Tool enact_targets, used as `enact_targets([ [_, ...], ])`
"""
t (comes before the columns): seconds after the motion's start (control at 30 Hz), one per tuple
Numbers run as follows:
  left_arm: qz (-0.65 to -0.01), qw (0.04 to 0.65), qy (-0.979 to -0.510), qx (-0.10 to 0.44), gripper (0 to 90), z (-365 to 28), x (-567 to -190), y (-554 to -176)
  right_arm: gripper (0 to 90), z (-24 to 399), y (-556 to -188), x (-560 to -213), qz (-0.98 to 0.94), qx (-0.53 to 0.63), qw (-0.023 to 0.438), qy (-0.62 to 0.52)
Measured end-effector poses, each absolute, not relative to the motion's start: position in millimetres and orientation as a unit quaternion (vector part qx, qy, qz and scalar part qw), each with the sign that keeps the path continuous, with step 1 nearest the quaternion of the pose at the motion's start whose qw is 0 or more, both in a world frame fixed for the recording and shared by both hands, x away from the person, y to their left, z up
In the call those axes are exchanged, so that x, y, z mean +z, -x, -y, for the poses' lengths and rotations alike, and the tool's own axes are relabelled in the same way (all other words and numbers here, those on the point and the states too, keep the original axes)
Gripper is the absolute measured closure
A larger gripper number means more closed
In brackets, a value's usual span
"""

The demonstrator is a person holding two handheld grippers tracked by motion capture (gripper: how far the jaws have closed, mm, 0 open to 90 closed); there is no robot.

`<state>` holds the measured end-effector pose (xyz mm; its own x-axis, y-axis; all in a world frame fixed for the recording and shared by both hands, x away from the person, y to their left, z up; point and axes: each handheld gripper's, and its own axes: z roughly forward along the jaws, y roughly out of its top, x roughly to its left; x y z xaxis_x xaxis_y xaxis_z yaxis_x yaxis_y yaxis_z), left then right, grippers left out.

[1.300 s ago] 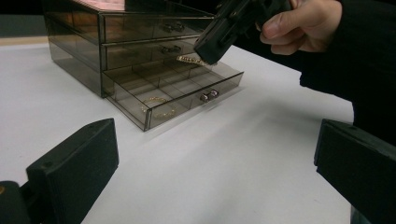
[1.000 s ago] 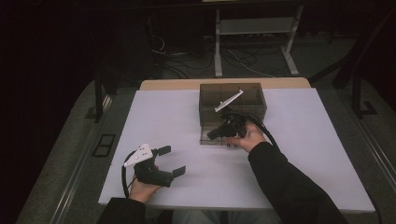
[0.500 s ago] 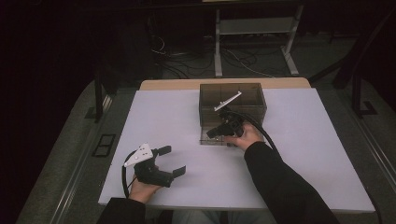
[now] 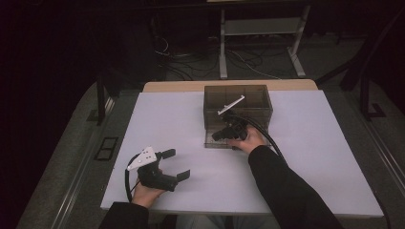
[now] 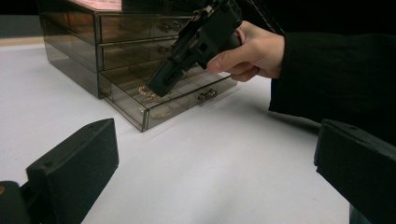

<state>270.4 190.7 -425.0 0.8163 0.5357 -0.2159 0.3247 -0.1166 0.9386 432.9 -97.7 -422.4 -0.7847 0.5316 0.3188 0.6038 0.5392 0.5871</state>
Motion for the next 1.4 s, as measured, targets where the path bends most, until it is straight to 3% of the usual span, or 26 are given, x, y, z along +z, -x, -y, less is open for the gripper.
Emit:
enact_targets([
  [0.03, -0.29, 0.598, -0.742, 0.088, 0.0, -190.6, -424.9, -270.4, 80.0, 97.1, -432.7, -423.6, 0.876, -0.353, 0.042, 0.326],
  [0.43, -0.29, 0.598, -0.742, 0.088, 0.0, -190.5, -425.1, -270.5, 63.4, 97.3, -424.8, -412.3, 0.873, -0.36, 0.023, 0.328],
  [0.8, -0.291, 0.597, -0.742, 0.088, 0.0, -190.2, -425.3, -270.5, 27.6, 105.7, -412.4, -398.1, 0.875, -0.362, 0.016, 0.321],
  [1.0, -0.292, 0.597, -0.742, 0.089, 0.0, -190.7, -425.2, -270.2, 20.0, 109.8, -403.6, -391.9, 0.878, -0.363, 0.018, 0.311],
  [1.2, -0.292, 0.597, -0.741, 0.088, 0.0, -190.5, -425.5, -270.6, 18.0, 115.2, -393.6, -387.1, 0.88, -0.368, 0.024, 0.299],
  [1.27, -0.293, 0.597, -0.741, 0.088, 0.0, -190.7, -425.6, -270.7, 12.0, 117.0, -389.9, -385.9, 0.881, -0.369, 0.026, 0.293],
  [1.4, -0.292, 0.598, -0.741, 0.089, 0.0, -190.6, -425.5, -270.4, 11.9, 121.9, -380.5, -382.8, 0.882, -0.376, 0.03, 0.284],
])
